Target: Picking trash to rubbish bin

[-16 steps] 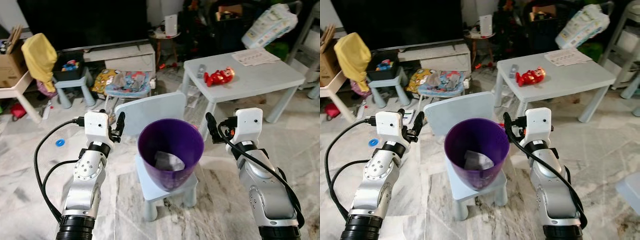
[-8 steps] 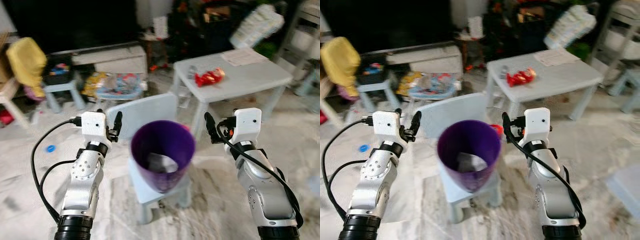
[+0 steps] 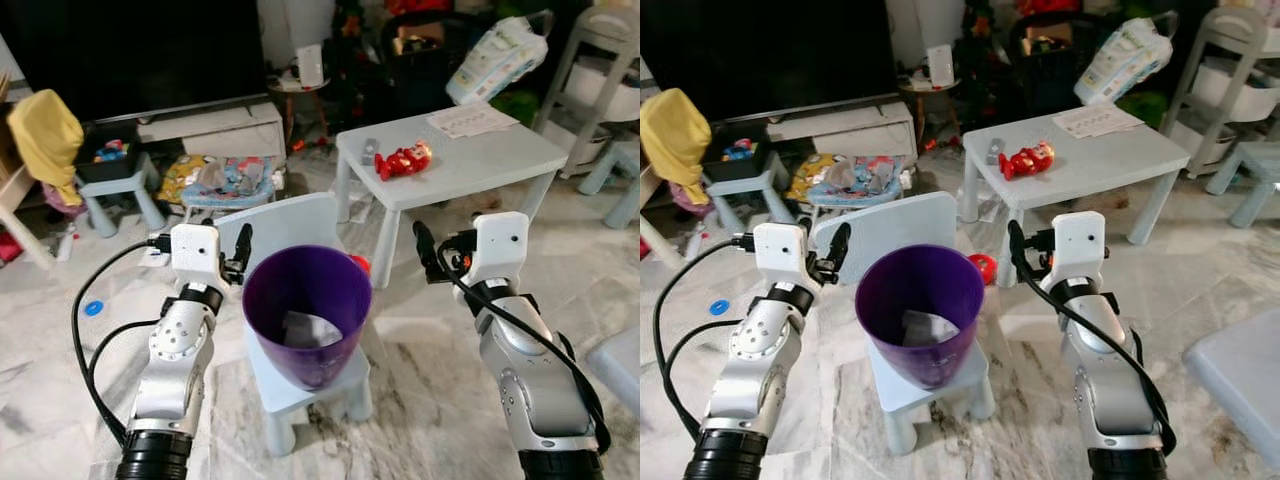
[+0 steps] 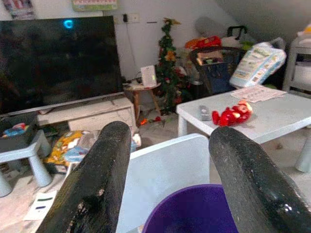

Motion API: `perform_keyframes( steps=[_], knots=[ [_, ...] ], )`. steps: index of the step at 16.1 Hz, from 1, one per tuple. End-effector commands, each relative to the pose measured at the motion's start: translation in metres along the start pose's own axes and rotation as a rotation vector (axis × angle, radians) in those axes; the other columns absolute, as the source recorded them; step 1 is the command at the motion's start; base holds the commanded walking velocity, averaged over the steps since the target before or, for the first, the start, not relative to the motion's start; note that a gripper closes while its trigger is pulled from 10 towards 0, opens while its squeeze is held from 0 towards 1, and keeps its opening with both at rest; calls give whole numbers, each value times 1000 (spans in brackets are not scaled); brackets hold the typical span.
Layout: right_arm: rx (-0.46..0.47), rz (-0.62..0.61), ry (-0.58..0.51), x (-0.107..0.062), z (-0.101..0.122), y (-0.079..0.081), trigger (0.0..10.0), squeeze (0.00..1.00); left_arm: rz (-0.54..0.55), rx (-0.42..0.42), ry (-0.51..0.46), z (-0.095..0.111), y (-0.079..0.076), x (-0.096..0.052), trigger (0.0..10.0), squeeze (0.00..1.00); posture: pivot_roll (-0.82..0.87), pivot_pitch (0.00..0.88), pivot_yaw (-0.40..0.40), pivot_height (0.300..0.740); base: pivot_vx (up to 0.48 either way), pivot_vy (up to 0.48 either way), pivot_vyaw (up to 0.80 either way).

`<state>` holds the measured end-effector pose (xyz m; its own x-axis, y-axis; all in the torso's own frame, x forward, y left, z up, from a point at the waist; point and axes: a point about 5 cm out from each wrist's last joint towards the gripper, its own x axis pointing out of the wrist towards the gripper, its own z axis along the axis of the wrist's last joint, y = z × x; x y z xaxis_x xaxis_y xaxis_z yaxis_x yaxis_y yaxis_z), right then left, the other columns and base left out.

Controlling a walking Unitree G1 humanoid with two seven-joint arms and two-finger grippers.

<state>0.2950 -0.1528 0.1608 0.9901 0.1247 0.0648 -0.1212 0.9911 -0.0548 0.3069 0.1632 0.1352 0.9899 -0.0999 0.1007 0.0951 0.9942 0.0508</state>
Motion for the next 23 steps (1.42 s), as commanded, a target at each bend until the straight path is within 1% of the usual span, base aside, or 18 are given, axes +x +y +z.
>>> perform_keyframes(
  steps=[1, 5, 6, 12, 16, 17, 23],
  knots=[
    [-2, -10, -4, 1, 2, -3, 10000, 0, 1, 0, -2, 1, 0, 2, 10000, 0, -128, 0, 24, 740, 0, 0, -800],
    [-4, -7, -13, 3, 4, -2, 10000, 0, 11, -6, -6, 2, 2, 3, 10000, 0, -124, 0, 22, 740, 0, 0, -800],
    [-5, -5, -15, 3, 4, -2, 10000, 0, 20, -20, -6, 2, 4, 3, 10000, 0, -124, 0, 22, 740, 0, 0, -800],
    [-1, -6, -22, 4, 4, -2, 10000, 0, 41, -45, 1, 1, 9, 4, 10000, 0, -123, 0, 24, 740, 0, 0, -788],
    [0, -6, -21, 4, 4, -1, 10000, 0, 58, -79, 10, 1, 12, 5, 10000, 0, -122, 0, 24, 740, 0, 0, 0],
    [10, -5, -16, 5, 4, -1, 10000, 0, 61, -80, 12, 1, 13, 5, 10000, 0, -122, 0, 25, 740, 0, 0, -800],
    [3, -5, -21, 5, 4, 0, 10000, 0, 69, -90, 16, 1, 14, 6, 10000, 0, -123, 0, 23, 740, 0, 0, -800]
  ],
)
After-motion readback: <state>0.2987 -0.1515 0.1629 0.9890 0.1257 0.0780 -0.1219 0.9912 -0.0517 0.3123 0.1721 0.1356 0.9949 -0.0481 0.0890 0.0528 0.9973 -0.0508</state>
